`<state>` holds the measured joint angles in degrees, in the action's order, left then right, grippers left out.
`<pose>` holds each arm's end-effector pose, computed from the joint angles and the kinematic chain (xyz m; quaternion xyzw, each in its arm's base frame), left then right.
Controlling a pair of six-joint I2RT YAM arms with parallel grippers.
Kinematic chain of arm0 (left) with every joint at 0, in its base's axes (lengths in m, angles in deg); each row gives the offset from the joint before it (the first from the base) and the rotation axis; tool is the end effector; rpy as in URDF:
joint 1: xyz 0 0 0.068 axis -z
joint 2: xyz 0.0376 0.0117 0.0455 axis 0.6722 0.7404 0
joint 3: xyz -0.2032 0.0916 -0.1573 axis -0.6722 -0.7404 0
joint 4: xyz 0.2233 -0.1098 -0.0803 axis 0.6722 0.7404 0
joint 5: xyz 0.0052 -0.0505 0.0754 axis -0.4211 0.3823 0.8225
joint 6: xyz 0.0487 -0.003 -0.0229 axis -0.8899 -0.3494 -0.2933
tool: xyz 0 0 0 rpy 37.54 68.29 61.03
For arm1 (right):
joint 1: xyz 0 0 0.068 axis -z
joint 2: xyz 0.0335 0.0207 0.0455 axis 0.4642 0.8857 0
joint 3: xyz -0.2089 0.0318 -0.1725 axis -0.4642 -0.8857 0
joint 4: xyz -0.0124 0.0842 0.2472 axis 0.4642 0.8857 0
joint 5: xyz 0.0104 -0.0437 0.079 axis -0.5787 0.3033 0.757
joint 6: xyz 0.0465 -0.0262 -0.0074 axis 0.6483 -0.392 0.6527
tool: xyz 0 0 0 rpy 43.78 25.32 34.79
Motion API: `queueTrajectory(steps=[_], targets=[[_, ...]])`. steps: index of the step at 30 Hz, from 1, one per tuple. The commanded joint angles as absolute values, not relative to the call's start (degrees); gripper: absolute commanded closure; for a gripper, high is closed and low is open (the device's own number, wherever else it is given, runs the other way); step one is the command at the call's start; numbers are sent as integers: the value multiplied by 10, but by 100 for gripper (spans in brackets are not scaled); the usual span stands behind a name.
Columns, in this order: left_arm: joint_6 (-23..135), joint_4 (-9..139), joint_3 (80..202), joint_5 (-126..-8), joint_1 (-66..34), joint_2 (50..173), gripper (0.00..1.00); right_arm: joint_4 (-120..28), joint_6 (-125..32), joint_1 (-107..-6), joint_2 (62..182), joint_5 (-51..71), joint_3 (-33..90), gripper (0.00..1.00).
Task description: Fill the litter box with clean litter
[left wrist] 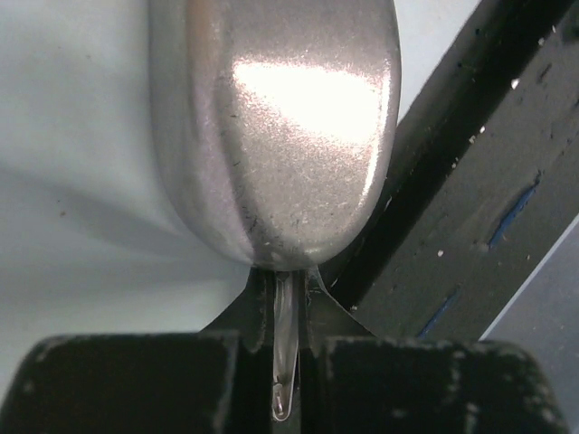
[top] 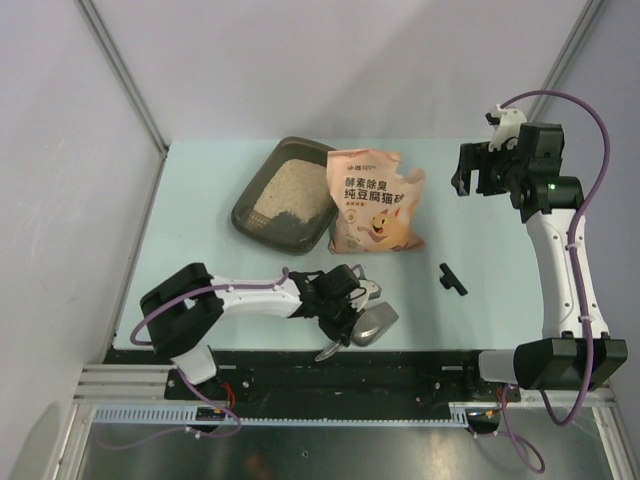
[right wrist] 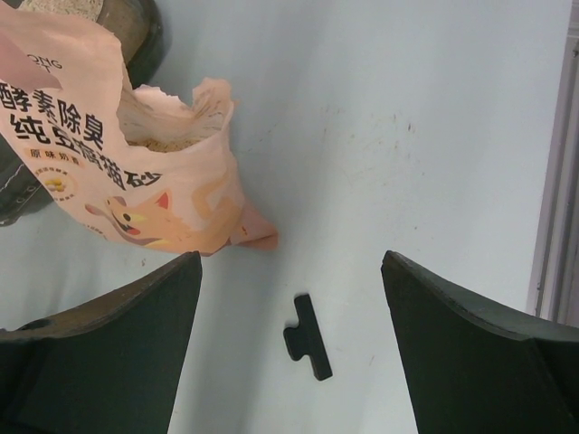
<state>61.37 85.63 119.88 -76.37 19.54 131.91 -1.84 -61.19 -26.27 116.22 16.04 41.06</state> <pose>0.1377 -0.2787 0.1518 0.3981 0.8756 -0.2602 0.0848 0.2714 0.0017 0.4224 -0.1049 0.8663 0.0634 0.4842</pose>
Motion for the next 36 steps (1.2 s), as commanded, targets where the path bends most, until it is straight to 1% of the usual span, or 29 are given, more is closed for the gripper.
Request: queueTrajectory(steps=[1,3,4,8,9,10,12,13,14,15,16,17,18,19,21,24,25,27,29,31,33,35,36], targets=[[537,888,1186,-781,167,1307,100,-30,-625,-258,1163,161,445,14],[493,887,1201,-848,143,1276,100,-32,-623,-238,1158,183,458,14],[477,887,1224,-869,115,1262,100,-45,-620,-227,1153,193,461,14],[333,888,1278,-912,71,1210,100,-73,-574,-172,1145,257,472,14],[310,887,1290,-949,59,1207,100,-81,-566,-167,1145,269,474,14],[272,887,1299,-976,24,1206,100,-85,-560,-163,1145,291,478,14],[254,887,1347,-1029,-18,1217,100,-101,-545,-161,1145,311,476,14],[256,887,1371,-1081,-56,1228,100,-108,-539,-161,1145,333,474,14],[260,886,1396,-1100,-72,1237,100,-115,-536,-161,1145,349,470,14],[268,887,1449,-1117,-86,1257,100,-130,-524,-161,1146,367,469,14],[288,887,1477,-1137,-109,1266,100,-138,-516,-161,1148,401,466,14],[300,886,1505,-1143,-118,1273,100,-150,-504,-161,1150,418,454,14],[313,886,1560,-1148,-124,1283,100,-180,-491,-161,1152,436,447,14],[340,883,1587,-1151,-133,1298,100,-195,-462,-165,1157,480,440,14],[370,864,1652,-1161,-138,1311,100,-232,-441,-176,1174,512,430,14],[433,811,1719,-1160,-144,1325,100,-288,-418,-218,1196,582,426,15],[477,797,1736,-1157,-149,1334,100,-302,-411,-245,1202,612,426,15],[527,745,1777,-1162,-156,1348,100,-335,-410,-275,1217,635,426,15],[607,710,1796,-1172,-167,1367,100,-348,-417,-328,1224,651,427,14],[660,673,1801,-1183,-175,1368,100,-368,-417,-351,1235,651,425,14],[699,599,1778,-1199,-180,1362,100,-390,-416,-378,1244,648,424,14],[728,592,1772,-1206,-183,1359,100,-422,-396,-388,1254,651,417,14],[730,585,1764,-1210,-184,1355,100,-462,-368,-398,1258,655,415,14]])
